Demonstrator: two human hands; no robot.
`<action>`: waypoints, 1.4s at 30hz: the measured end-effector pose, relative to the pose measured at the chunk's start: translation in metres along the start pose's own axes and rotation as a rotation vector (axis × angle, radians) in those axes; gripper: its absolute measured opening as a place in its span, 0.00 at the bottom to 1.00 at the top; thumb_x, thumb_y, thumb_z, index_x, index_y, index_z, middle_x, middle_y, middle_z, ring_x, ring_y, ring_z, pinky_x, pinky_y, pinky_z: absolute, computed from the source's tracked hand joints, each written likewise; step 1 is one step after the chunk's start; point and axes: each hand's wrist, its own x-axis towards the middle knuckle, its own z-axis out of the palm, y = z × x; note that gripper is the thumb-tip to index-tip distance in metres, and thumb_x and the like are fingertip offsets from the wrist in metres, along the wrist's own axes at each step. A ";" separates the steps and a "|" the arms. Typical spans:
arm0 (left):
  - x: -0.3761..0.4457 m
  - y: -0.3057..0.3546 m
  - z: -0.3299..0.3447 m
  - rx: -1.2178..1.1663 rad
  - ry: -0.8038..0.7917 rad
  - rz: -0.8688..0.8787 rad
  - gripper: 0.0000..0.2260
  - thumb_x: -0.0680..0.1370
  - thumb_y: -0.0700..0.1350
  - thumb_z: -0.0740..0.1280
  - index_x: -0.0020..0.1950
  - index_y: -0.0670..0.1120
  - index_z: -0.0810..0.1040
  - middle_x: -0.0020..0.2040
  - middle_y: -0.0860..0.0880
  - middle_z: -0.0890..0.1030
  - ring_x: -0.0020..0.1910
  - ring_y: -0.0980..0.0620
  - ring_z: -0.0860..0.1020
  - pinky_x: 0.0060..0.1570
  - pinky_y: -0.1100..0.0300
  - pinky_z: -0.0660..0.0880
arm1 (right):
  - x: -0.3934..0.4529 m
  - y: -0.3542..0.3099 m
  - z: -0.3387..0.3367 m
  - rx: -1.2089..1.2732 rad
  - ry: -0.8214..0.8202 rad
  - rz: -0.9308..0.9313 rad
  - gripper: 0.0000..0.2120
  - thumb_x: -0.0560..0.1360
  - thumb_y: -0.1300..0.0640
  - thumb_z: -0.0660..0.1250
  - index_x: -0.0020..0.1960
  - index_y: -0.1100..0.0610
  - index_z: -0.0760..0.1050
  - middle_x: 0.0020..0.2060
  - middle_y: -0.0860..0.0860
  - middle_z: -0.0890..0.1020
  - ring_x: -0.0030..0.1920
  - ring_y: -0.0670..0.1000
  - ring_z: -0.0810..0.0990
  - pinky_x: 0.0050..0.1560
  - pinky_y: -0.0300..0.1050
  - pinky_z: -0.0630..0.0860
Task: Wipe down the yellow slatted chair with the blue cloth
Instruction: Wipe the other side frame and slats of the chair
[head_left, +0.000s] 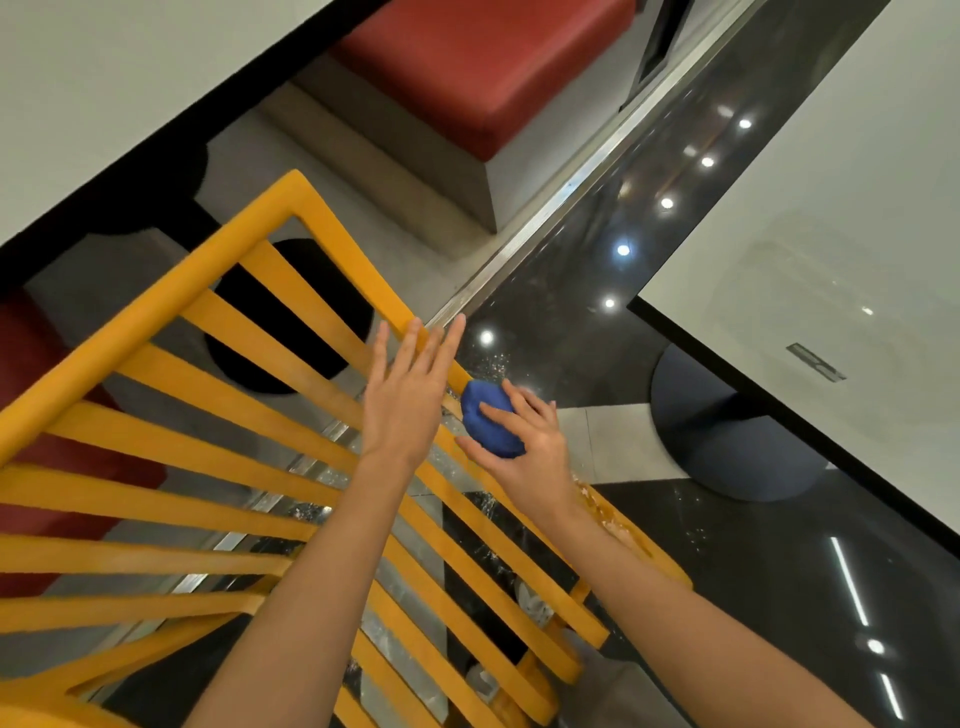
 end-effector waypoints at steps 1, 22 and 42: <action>0.000 -0.004 -0.002 -0.016 0.059 0.010 0.36 0.78 0.42 0.66 0.81 0.46 0.49 0.74 0.47 0.70 0.77 0.44 0.59 0.75 0.39 0.53 | 0.000 -0.002 0.002 0.037 0.068 0.049 0.23 0.68 0.42 0.75 0.60 0.49 0.79 0.65 0.50 0.77 0.67 0.47 0.71 0.71 0.53 0.68; 0.024 -0.074 -0.055 -0.049 0.218 -0.574 0.31 0.85 0.53 0.51 0.79 0.40 0.39 0.80 0.41 0.43 0.79 0.42 0.42 0.74 0.34 0.42 | 0.038 -0.018 0.037 0.042 0.031 -0.117 0.28 0.75 0.64 0.69 0.71 0.46 0.69 0.69 0.46 0.71 0.68 0.47 0.69 0.68 0.48 0.70; 0.026 -0.083 -0.058 -0.199 0.464 -0.597 0.34 0.71 0.27 0.60 0.77 0.43 0.62 0.76 0.46 0.66 0.76 0.44 0.62 0.75 0.41 0.50 | 0.134 -0.113 0.062 0.459 0.114 -0.084 0.19 0.74 0.67 0.68 0.64 0.57 0.78 0.58 0.53 0.83 0.59 0.48 0.81 0.60 0.54 0.78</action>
